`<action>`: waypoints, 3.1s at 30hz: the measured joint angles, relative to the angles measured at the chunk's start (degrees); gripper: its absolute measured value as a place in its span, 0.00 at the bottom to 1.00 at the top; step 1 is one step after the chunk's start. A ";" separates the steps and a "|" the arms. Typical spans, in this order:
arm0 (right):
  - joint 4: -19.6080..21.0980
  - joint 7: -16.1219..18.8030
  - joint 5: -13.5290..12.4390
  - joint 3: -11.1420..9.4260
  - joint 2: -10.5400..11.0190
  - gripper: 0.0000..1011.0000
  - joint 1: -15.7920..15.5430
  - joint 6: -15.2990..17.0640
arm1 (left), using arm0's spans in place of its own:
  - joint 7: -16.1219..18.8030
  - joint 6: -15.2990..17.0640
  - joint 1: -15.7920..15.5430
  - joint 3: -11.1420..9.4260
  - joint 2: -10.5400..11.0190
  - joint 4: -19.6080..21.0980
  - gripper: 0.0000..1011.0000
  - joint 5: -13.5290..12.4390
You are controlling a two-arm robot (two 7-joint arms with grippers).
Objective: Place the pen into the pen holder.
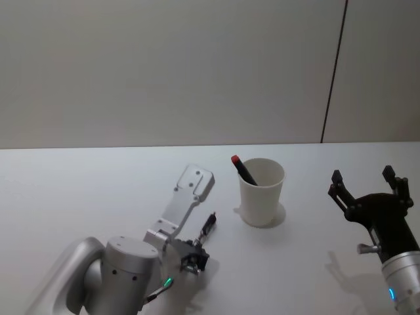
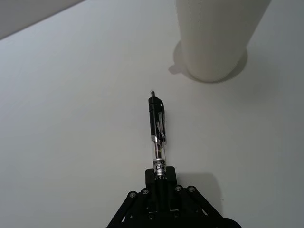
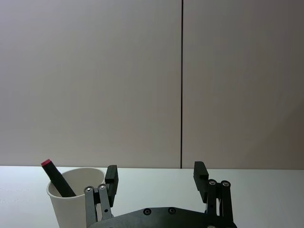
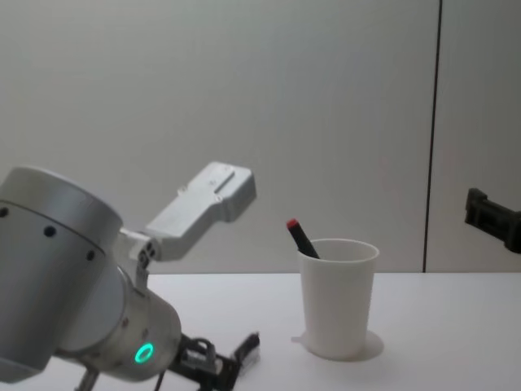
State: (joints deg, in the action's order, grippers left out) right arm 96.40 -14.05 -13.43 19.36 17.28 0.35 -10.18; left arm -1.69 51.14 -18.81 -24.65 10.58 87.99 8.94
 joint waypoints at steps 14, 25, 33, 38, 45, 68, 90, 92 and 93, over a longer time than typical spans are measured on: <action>0.00 0.00 0.00 0.00 0.00 0.99 0.00 0.00 | 2.90 -7.78 0.70 1.89 1.12 3.18 0.14 -1.94; 0.00 0.00 0.00 0.00 0.00 0.99 0.00 0.00 | 4.65 -15.44 1.55 3.27 2.34 4.97 0.14 -3.74; 0.00 0.00 0.00 0.00 0.00 0.99 0.00 0.00 | 5.53 -23.28 2.50 4.26 3.50 5.61 0.14 -4.94; 0.00 0.00 0.00 0.00 0.00 0.99 0.00 0.00 | 5.51 -29.34 3.14 4.88 4.27 5.59 0.14 -5.37; 0.00 0.00 0.00 0.00 0.00 0.99 0.00 0.00 | 3.90 -37.84 3.72 5.60 5.26 4.67 0.14 -5.51; 0.00 0.00 0.00 0.00 0.00 0.99 0.00 0.00 | -12.10 -67.77 2.99 7.46 7.46 -2.52 0.14 -1.51; 0.00 0.00 0.00 0.00 0.00 0.99 0.00 0.00 | -35.44 -78.27 -0.24 7.95 8.53 -8.77 0.14 6.38; 0.00 0.00 0.00 0.00 0.00 0.99 0.00 0.00 | -36.80 -78.27 -0.45 7.95 8.59 -9.05 0.14 6.70; 0.00 0.00 0.00 0.00 0.00 0.99 0.00 0.00 | -37.38 -78.27 -0.55 7.95 8.60 -9.17 0.14 6.86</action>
State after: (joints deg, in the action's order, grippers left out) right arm 96.40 -14.05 -13.43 19.36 17.27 0.35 -10.18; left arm -39.07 -27.13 -19.36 -16.69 19.19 78.81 15.80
